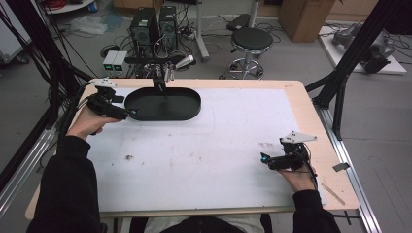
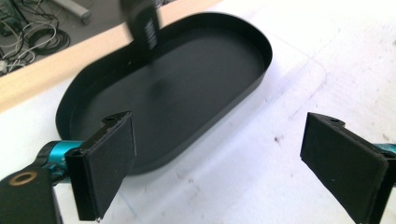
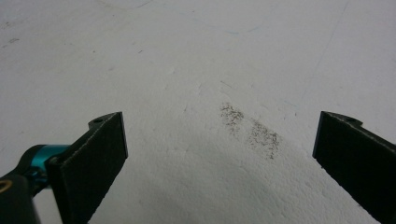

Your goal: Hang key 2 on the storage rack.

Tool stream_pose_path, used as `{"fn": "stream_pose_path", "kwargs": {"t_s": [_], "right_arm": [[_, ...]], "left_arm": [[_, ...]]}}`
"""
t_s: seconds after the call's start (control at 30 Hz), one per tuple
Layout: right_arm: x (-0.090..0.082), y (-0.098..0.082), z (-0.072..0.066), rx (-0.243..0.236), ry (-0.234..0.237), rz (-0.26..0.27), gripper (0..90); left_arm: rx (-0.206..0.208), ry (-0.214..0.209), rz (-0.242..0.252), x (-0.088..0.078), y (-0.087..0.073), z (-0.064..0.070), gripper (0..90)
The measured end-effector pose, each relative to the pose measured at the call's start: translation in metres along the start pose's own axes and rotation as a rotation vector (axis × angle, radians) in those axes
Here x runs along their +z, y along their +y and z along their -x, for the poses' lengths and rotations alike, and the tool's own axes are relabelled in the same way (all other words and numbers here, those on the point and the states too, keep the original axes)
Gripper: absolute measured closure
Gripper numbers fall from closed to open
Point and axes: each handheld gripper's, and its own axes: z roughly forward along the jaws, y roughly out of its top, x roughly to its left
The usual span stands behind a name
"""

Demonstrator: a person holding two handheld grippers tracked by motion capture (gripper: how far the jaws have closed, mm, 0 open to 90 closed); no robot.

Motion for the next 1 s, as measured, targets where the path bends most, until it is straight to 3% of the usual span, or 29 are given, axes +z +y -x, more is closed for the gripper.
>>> {"fn": "stream_pose_path", "kwargs": {"t_s": [0.17, 0.53, 0.83, 1.0], "right_arm": [[-0.002, 0.000, 0.000, 0.006, 0.000, 0.000, 2.2], [-0.002, -0.001, 0.000, 0.002, 0.001, -0.005, 2.2], [-0.003, -0.002, 0.000, 0.009, 0.000, -0.004, 2.2], [-0.003, -0.002, -0.001, 0.008, 0.003, -0.005, 2.2]], "left_arm": [[0.013, 0.024, -0.032, 0.000, -0.018, 0.005, 10.2], [0.026, 0.046, -0.030, -0.014, -0.048, 0.017, 10.2], [0.008, 0.053, -0.027, -0.025, -0.075, 0.023, 10.2], [0.011, 0.063, -0.047, -0.027, -0.090, 0.028, 10.2]]}}
